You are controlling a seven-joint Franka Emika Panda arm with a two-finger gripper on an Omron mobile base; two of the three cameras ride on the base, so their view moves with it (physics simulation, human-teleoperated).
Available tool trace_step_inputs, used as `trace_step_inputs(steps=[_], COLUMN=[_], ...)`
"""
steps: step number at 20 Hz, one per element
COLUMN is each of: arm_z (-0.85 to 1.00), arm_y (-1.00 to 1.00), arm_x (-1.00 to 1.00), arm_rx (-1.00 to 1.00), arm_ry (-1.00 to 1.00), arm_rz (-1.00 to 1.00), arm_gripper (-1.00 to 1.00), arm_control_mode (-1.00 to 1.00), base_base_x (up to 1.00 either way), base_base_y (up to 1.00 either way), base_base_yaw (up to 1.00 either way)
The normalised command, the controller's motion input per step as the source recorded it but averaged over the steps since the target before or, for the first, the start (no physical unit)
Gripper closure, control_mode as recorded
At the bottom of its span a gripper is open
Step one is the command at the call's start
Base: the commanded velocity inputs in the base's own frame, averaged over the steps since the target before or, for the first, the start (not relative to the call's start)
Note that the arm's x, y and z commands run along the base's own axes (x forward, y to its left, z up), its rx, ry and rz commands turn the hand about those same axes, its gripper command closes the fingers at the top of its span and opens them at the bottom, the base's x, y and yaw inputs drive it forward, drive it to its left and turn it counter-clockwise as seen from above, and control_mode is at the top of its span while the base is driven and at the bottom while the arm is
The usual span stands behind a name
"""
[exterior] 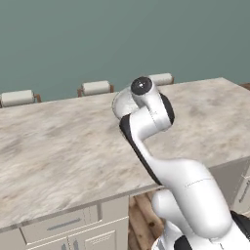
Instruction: Clear the mugs and bowl far away from the sink.
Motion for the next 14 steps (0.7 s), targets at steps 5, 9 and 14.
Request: trace_step_inputs(steps=[5, 9, 14], arm_z=[-0.97, -0.93, -0.73], arm_y=[-0.48, -0.28, -0.12], arm_x=[0.76, 0.58, 0.46], arm_rx=[0.0, 0.0, 0.0], arm_ry=[0.38, 0.27, 0.11], arm_rz=[0.19, 0.14, 0.09], arm_gripper=[1.0, 1.0, 1.0], arm_control_mode=[-1.0, -1.0, -1.0], base_base_x=[0.0, 0.0, 0.0], base_base_y=[0.0, 0.0, 0.0], base_base_yaw=[0.0, 0.0, 0.0])
